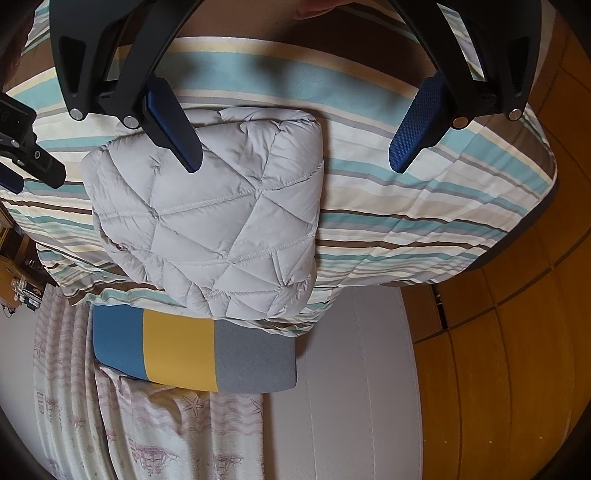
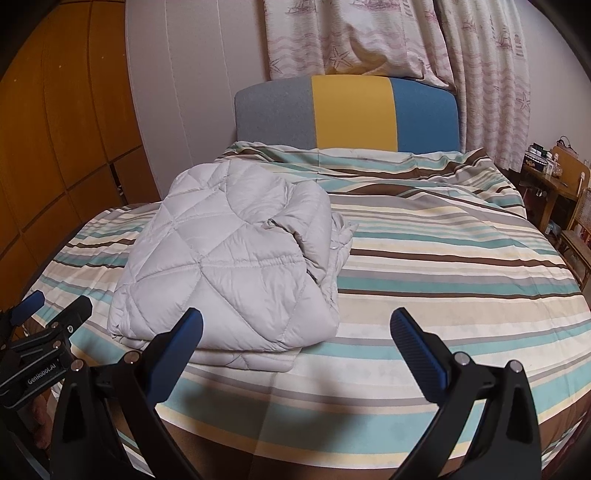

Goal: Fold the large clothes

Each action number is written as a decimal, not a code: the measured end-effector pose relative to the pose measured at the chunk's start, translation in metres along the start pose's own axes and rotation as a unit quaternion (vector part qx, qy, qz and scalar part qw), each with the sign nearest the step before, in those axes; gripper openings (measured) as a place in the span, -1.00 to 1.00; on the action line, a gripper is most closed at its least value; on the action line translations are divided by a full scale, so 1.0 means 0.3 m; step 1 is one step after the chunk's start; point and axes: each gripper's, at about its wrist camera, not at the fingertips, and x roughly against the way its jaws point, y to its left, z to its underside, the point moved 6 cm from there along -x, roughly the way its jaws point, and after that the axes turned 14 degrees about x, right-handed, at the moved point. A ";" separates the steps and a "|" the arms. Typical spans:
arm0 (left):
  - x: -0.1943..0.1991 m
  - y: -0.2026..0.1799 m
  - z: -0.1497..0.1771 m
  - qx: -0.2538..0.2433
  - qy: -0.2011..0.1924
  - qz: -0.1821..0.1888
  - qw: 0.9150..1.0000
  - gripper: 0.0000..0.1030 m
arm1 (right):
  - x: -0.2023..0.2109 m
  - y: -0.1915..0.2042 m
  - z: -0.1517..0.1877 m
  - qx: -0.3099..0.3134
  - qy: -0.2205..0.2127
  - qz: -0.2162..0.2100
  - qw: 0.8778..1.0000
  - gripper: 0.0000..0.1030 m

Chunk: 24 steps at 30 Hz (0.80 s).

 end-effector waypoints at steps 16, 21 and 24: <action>-0.013 -0.002 0.012 0.004 0.006 0.001 1.000 0.94 | -0.010 0.003 0.009 -0.003 0.005 -0.001 1.000 0.96; -0.016 -0.007 0.020 0.004 0.008 0.002 1.000 0.94 | -0.013 0.001 0.013 -0.003 0.007 -0.003 1.000 0.96; -0.018 -0.003 0.018 0.005 0.006 0.002 1.000 0.94 | -0.012 0.000 0.014 -0.002 0.007 -0.003 1.000 0.96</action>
